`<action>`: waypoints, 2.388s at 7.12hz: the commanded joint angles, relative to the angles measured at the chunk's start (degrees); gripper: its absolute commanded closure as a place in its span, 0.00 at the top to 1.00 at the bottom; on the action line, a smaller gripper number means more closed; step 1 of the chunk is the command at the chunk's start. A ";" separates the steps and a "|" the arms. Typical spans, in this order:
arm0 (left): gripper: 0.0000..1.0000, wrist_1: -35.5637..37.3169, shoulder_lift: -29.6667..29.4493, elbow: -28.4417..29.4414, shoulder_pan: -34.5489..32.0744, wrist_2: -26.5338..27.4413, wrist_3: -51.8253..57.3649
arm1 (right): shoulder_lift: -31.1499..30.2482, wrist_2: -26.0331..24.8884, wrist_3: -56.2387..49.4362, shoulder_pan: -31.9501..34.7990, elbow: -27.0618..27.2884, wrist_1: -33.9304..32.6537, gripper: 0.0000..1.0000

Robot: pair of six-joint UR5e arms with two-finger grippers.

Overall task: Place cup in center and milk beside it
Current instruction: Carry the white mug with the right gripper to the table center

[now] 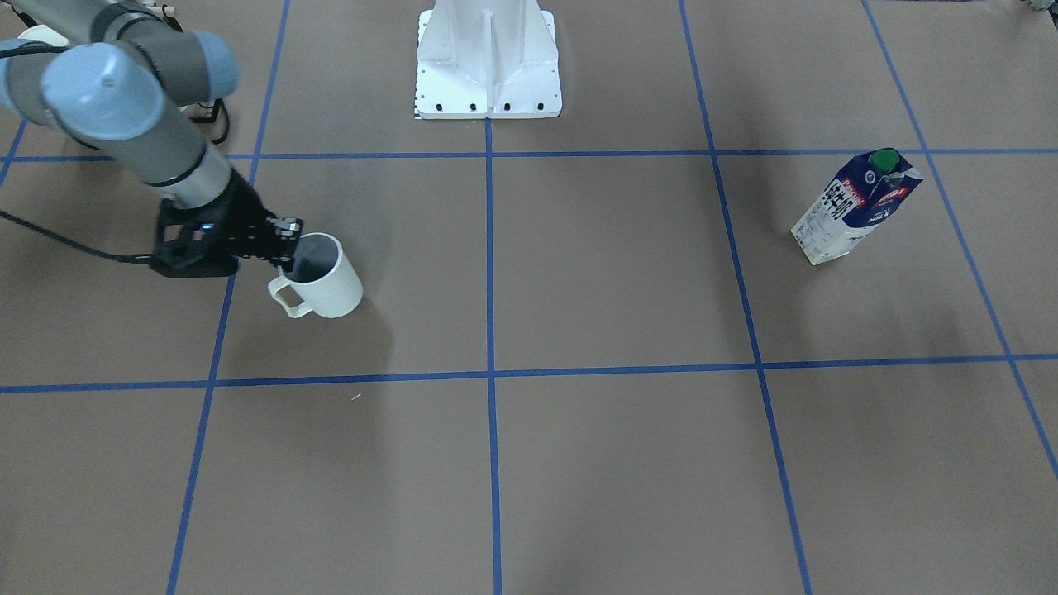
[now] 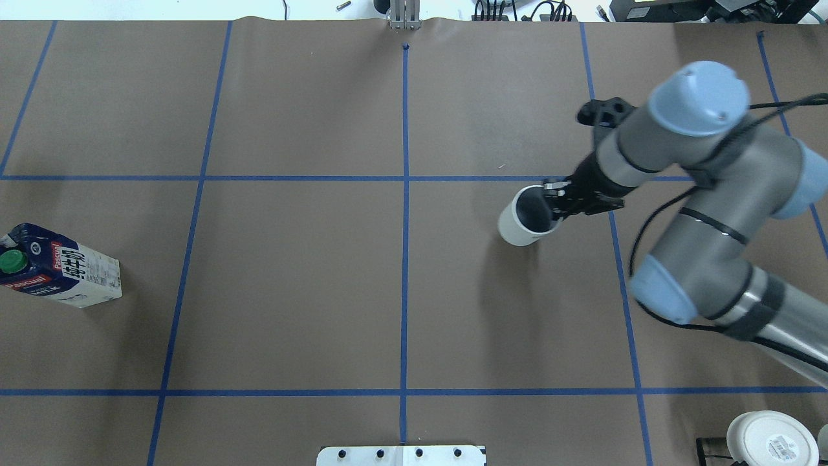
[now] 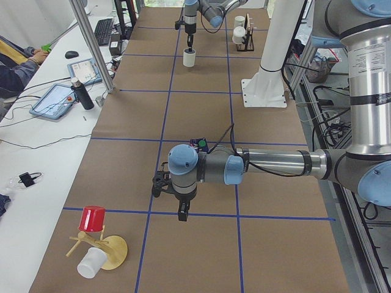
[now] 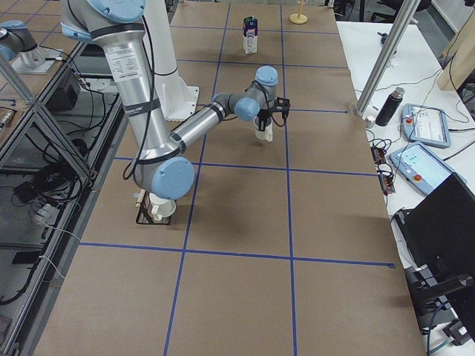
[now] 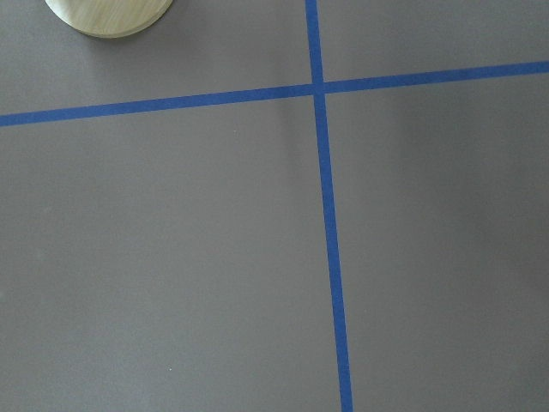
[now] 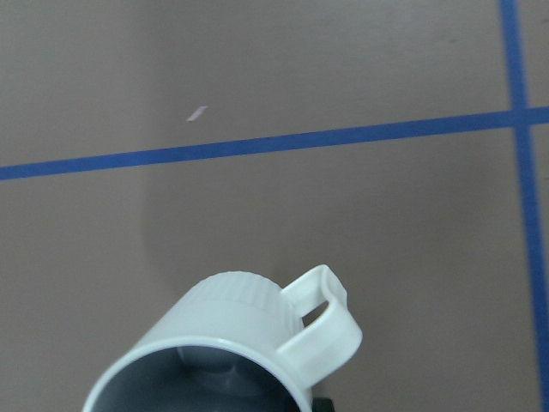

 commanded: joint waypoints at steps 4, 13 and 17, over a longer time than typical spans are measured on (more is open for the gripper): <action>0.98 0.00 0.60 0.29 -0.05 -1.38 -0.11 | 19.14 -7.35 2.96 -9.57 -10.05 -10.21 0.00; 0.98 0.00 0.69 -0.15 0.04 -2.62 -0.11 | 22.93 -5.77 2.17 -7.02 -20.53 -5.52 0.89; 0.98 -1.30 0.34 -6.97 4.23 -8.52 -17.00 | 21.63 -0.79 1.90 -3.88 -16.08 -5.69 1.00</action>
